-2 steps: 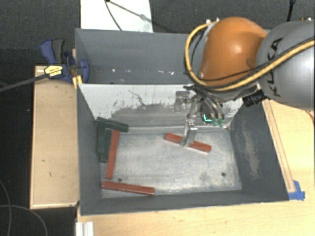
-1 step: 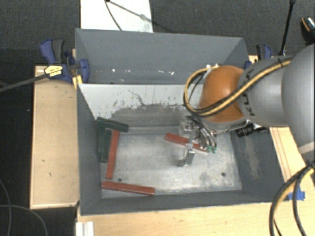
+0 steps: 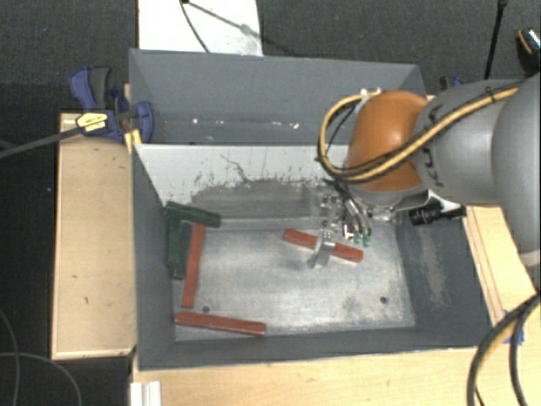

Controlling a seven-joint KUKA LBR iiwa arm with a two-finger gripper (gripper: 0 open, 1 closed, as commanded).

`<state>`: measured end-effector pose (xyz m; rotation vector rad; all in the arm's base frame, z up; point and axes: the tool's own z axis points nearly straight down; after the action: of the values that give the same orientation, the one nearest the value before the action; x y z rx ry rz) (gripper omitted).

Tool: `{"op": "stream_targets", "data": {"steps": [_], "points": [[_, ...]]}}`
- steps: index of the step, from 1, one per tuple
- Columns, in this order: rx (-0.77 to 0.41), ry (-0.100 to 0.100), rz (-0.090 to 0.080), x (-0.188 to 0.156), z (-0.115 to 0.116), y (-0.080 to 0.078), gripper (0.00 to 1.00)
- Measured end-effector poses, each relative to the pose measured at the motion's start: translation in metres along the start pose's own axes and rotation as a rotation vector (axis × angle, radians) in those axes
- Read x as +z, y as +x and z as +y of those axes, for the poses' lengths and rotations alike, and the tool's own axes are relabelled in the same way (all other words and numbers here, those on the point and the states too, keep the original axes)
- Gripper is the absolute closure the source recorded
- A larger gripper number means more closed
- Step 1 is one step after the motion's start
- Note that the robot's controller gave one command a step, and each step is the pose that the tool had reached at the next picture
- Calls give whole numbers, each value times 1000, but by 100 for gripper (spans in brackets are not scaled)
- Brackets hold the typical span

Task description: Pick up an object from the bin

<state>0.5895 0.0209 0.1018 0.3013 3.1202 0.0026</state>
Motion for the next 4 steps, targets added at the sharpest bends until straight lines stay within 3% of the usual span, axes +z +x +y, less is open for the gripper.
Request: {"op": "stream_targets", "data": {"steps": [1, 2, 3, 4], "points": [[258, 3, 6, -7, -4, 8, 0], [466, 4, 10, 32, 24, 21, 0], [465, 4, 8, 32, 24, 20, 0], [464, 4, 8, 32, 24, 20, 100]]}}
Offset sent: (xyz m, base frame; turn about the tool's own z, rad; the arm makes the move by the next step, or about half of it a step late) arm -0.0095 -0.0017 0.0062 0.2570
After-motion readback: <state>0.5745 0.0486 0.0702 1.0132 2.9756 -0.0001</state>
